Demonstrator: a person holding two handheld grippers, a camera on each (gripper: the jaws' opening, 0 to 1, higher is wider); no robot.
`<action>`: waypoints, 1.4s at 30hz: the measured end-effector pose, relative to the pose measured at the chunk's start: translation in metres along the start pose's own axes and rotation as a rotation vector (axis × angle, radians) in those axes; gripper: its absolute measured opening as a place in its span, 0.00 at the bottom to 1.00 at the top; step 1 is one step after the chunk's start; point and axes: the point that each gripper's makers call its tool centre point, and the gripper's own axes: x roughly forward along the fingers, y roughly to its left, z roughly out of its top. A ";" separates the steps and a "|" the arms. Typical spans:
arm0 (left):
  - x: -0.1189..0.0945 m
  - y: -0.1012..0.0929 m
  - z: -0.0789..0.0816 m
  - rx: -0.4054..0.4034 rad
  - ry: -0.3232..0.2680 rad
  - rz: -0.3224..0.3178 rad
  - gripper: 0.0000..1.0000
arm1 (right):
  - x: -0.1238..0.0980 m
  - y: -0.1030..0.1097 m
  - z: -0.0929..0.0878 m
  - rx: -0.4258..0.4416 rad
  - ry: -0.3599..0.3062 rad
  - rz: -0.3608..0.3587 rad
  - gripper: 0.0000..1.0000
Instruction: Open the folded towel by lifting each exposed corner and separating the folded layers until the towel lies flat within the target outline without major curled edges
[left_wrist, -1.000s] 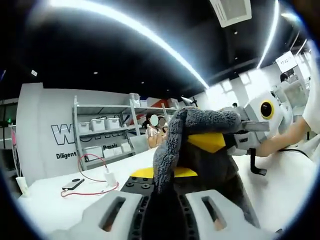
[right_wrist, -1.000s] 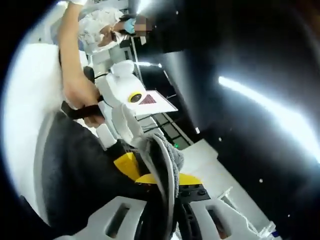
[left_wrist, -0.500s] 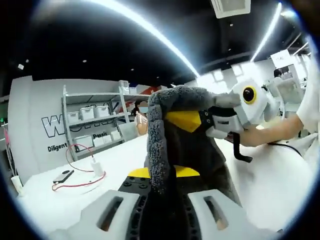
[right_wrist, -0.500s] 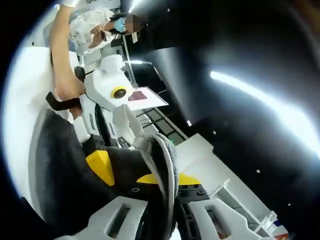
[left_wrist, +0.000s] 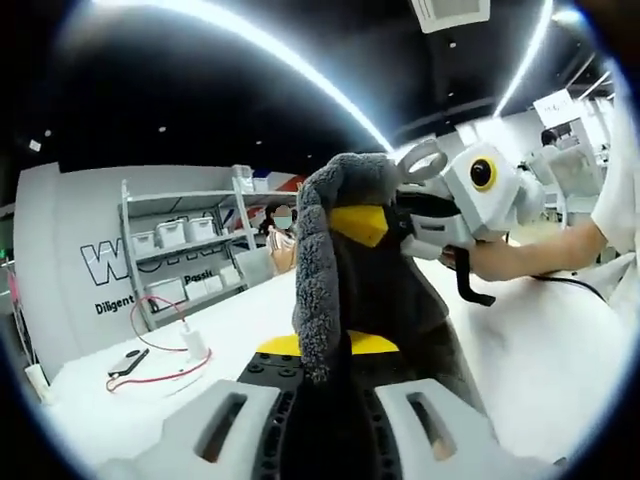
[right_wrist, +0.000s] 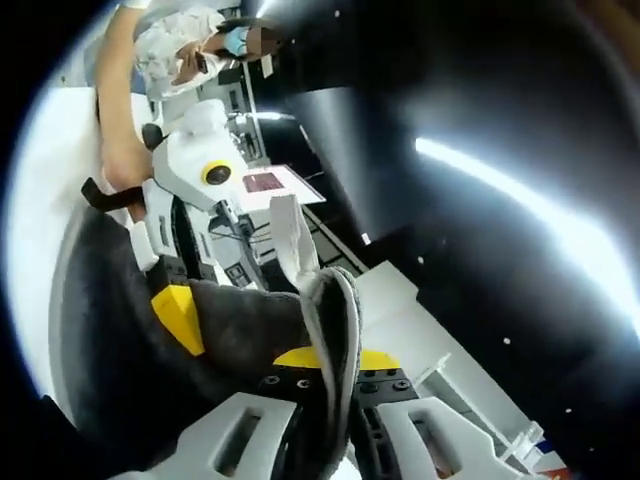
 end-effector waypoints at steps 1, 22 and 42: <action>0.000 -0.001 0.000 -0.001 0.000 0.000 0.12 | 0.000 0.000 0.000 0.000 -0.001 0.002 0.00; 0.001 0.003 0.002 0.018 -0.020 -0.014 0.07 | -0.018 -0.057 -0.015 0.001 0.055 -0.164 0.00; -0.001 0.014 0.005 0.055 -0.035 0.008 0.06 | -0.035 -0.088 -0.037 -0.002 0.119 -0.234 0.00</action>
